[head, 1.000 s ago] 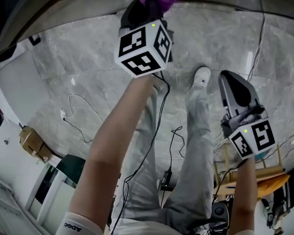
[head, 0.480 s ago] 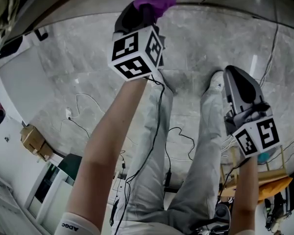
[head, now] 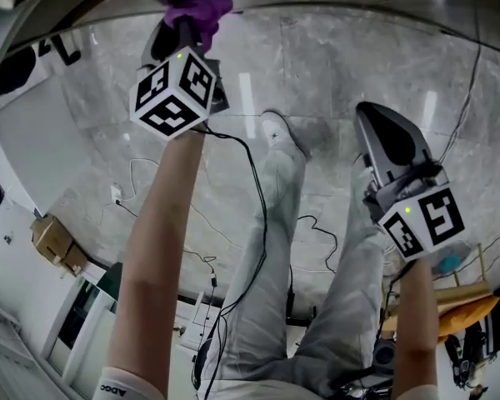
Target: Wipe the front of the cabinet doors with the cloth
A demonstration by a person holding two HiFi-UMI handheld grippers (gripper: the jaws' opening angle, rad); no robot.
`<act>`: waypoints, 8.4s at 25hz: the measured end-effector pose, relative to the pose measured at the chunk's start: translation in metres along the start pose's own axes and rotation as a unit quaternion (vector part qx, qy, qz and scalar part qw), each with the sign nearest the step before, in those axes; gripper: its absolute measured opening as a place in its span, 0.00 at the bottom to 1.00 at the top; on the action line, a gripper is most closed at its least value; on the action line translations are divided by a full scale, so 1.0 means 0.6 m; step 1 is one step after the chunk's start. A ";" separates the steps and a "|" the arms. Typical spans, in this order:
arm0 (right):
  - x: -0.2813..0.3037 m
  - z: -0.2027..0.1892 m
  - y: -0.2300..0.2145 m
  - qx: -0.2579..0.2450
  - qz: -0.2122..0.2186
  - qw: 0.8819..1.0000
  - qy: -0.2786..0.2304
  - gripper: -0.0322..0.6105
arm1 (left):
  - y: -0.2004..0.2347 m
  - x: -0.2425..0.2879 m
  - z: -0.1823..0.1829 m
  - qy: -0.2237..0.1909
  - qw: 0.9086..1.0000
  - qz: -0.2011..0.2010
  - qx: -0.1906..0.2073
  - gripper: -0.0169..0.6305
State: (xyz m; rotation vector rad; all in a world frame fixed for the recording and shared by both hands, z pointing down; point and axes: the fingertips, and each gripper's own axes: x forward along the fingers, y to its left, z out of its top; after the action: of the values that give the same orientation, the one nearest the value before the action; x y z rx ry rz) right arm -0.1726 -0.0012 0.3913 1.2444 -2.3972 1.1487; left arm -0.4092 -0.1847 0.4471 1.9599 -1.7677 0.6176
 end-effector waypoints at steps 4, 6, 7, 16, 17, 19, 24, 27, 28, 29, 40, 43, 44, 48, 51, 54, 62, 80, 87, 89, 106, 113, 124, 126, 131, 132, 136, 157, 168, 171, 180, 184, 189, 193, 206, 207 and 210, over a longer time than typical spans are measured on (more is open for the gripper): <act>-0.005 -0.002 -0.001 -0.004 0.006 1.000 0.005 0.09 | 0.039 -0.004 0.008 -0.003 0.999 0.027 0.024 0.11; -0.019 -0.006 -0.011 -0.008 0.008 1.000 0.009 0.09 | 0.036 -0.009 0.006 -0.005 0.998 0.038 0.040 0.11; -0.029 -0.008 -0.018 -0.010 0.008 1.000 0.011 0.09 | 0.031 -0.013 0.004 -0.006 0.998 0.042 0.040 0.11; -0.142 -0.018 -0.124 -0.011 -0.001 1.000 0.022 0.09 | -0.195 -0.021 -0.078 0.018 1.000 -0.005 0.019 0.10; -0.157 -0.022 -0.139 -0.009 -0.003 1.000 0.023 0.09 | -0.235 -0.018 -0.090 0.022 0.999 -0.018 0.020 0.11; -0.187 -0.030 -0.166 -0.005 -0.007 1.000 0.026 0.09 | -0.314 -0.010 -0.106 0.029 0.998 -0.044 0.024 0.10; -0.236 -0.038 -0.222 0.006 -0.024 0.999 0.027 0.09 | -0.455 0.026 -0.113 0.039 0.995 -0.093 0.024 0.10; -0.258 -0.045 -0.254 0.023 -0.045 0.999 0.016 0.09 | -0.495 0.048 -0.109 0.045 0.993 -0.106 0.025 0.11; -0.264 -0.048 -0.264 0.030 -0.053 0.998 0.011 0.09 | -0.502 0.055 -0.109 0.047 0.993 -0.108 0.026 0.11; -0.267 -0.050 -0.273 0.036 -0.061 0.997 0.005 0.09 | -0.506 0.061 -0.107 0.049 0.993 -0.109 0.025 0.11; -0.210 -0.047 -0.248 0.052 -0.091 0.994 -0.029 0.09 | -0.405 0.083 -0.123 0.079 0.990 -0.113 0.033 0.11; -0.175 -0.042 -0.222 0.051 -0.089 0.994 -0.034 0.09 | -0.347 0.087 -0.127 0.088 0.989 -0.107 0.043 0.11; -0.163 -0.041 -0.212 0.051 -0.088 0.994 -0.036 0.09 | -0.325 0.087 -0.127 0.090 0.990 -0.103 0.046 0.11; -0.114 -0.045 -0.170 0.050 -0.082 0.995 -0.041 0.09 | -0.234 0.090 -0.136 0.098 0.991 -0.084 0.047 0.11; -0.080 -0.051 -0.139 0.052 -0.073 0.995 -0.042 0.09 | -0.148 0.096 -0.145 0.114 0.993 -0.043 -0.001 0.11; -0.061 -0.053 -0.112 0.048 -0.066 0.996 -0.039 0.09 | -0.072 0.099 -0.146 0.121 0.992 0.003 -0.023 0.11; -0.066 -0.059 -0.101 0.047 -0.066 0.996 -0.036 0.09 | 0.041 0.087 -0.141 0.124 0.989 0.080 -0.029 0.10; -0.221 -0.088 -0.197 -0.001 -0.005 0.999 0.037 0.09 | -0.284 0.033 -0.263 0.152 0.988 0.025 0.015 0.10; -0.296 -0.094 -0.304 0.047 -0.074 0.996 -0.008 0.09 | -0.437 0.091 -0.286 0.159 0.986 -0.033 0.045 0.11; -0.310 -0.101 -0.326 0.065 -0.100 0.992 -0.030 0.09 | -0.456 0.111 -0.284 0.159 0.984 -0.046 0.064 0.11; -0.224 -0.199 -0.260 0.160 -0.195 0.961 -0.109 0.09 | -0.445 0.199 -0.301 0.175 0.952 -0.156 0.197 0.10; -0.138 -0.169 -0.203 0.145 -0.172 0.967 -0.118 0.09 | -0.329 0.204 -0.297 0.181 0.958 -0.135 0.179 0.10; -0.119 -0.154 -0.179 0.107 -0.172 0.974 -0.101 0.09 | -0.039 0.186 -0.272 0.179 0.981 0.047 0.060 0.10; -0.120 -0.159 -0.173 0.102 -0.173 0.975 -0.095 0.09 | 0.010 0.179 -0.261 0.172 0.981 0.068 0.059 0.10; -0.117 -0.165 -0.149 0.088 -0.171 0.978 -0.085 0.09 | 0.112 0.154 -0.235 0.150 0.981 0.118 0.026 0.10; -0.116 -0.165 -0.144 0.085 -0.171 0.978 -0.083 0.09 | 0.130 0.151 -0.227 0.144 0.981 0.127 0.021 0.10; -0.115 -0.151 -0.124 0.070 -0.176 0.978 -0.084 0.09 | 0.188 0.135 -0.190 0.118 0.982 0.145 0.000 0.10; -0.341 0.100 0.185 0.069 -0.167 0.973 -0.142 0.09 | 0.025 -0.446 0.184 -0.083 0.984 -0.131 0.081 0.10; -0.580 0.257 0.352 -0.012 -0.164 0.968 -0.189 0.09 | -0.142 -0.767 0.395 -0.155 0.953 -0.254 0.061 0.10; -0.678 0.347 0.401 -0.044 -0.181 0.947 -0.261 0.09 | -0.173 -0.817 0.465 -0.190 0.941 -0.272 0.068 0.10; -0.814 0.447 0.506 -0.089 -0.205 0.920 -0.321 0.09 | -0.224 -0.950 0.628 -0.262 0.907 -0.327 0.050 0.10; -0.808 0.494 0.575 -0.080 -0.177 0.911 -0.363 0.09 | -0.208 -0.997 0.691 -0.291 0.889 -0.351 0.054 0.10; -0.773 0.546 0.646 -0.099 -0.153 0.901 -0.395 0.09 | -0.165 -1.028 0.730 -0.323 0.878 -0.347 0.068 0.10; -0.737 0.569 0.671 -0.113 -0.147 0.898 -0.398 0.09 | -0.142 -1.024 0.736 -0.318 0.879 -0.352 0.045 0.10; -0.699 0.543 0.695 -0.131 -0.179 0.898 -0.379 0.09 | -0.109 -1.021 0.727 -0.305 0.873 -0.380 0.040 0.10; -0.702 0.539 0.693 -0.127 -0.182 0.897 -0.381 0.09 | -0.111 -1.018 0.724 -0.301 0.873 -0.383 0.041 0.10; -0.706 0.526 0.684 -0.116 -0.188 0.899 -0.378 0.09 | -0.125 -1.019 0.718 -0.296 0.870 -0.392 0.044 0.11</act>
State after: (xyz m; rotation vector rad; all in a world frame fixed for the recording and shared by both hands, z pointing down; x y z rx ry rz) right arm -0.1722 0.1681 -0.2560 2.2285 -2.4561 0.2558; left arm -0.3711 0.0626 -0.2618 2.8543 -1.0069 -0.2175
